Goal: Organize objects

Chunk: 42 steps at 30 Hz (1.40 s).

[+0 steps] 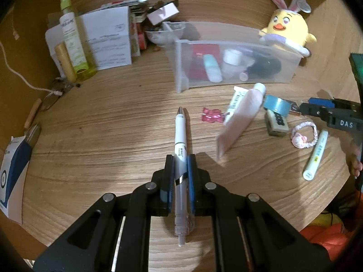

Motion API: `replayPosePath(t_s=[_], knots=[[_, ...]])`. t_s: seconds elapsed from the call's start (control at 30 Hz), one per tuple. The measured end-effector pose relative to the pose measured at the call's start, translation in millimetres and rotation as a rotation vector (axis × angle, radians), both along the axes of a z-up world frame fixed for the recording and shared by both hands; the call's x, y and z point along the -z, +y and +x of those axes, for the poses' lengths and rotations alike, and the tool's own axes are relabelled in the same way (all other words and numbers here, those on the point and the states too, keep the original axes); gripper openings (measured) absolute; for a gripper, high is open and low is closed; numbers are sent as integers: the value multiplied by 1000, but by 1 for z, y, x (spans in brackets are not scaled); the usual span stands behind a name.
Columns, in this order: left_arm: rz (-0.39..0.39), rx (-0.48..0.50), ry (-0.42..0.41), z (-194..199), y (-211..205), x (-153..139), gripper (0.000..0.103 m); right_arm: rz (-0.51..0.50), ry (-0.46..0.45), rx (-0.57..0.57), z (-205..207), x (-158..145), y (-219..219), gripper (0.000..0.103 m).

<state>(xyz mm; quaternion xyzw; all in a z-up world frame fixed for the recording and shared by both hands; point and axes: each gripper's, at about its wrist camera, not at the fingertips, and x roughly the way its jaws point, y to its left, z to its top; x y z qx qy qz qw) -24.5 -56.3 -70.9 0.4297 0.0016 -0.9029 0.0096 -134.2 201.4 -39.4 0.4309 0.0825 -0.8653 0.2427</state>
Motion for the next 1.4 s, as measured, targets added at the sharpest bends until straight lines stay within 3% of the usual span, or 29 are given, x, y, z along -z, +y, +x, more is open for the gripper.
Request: replayPosePath(t_s=[0.03, 0.2, 0.43, 0.6, 0.93, 1.17, 1.4], knots=[[5, -1, 2, 0, -2, 0, 10, -6, -6, -11, 0, -1, 0, 36], [-18, 20, 6, -1, -3, 1, 12, -2, -12, -43, 2, -1, 0, 26], [-25, 38, 20, -12, -5, 2, 10, -8, 1, -30, 6, -1, 2, 23], [23, 21, 27, -10, -8, -4, 10, -59, 28, -13, 11, -13, 11, 23], [90, 49, 173, -4, 3, -64, 10, -173, 153, -16, 16, -66, 16, 23], [97, 91, 261, -36, 24, -101, 10, -231, 216, -14, -1, -99, 9, 23], [118, 122, 286, -80, 38, -123, 10, -245, 237, -13, -28, -116, -5, 23]])
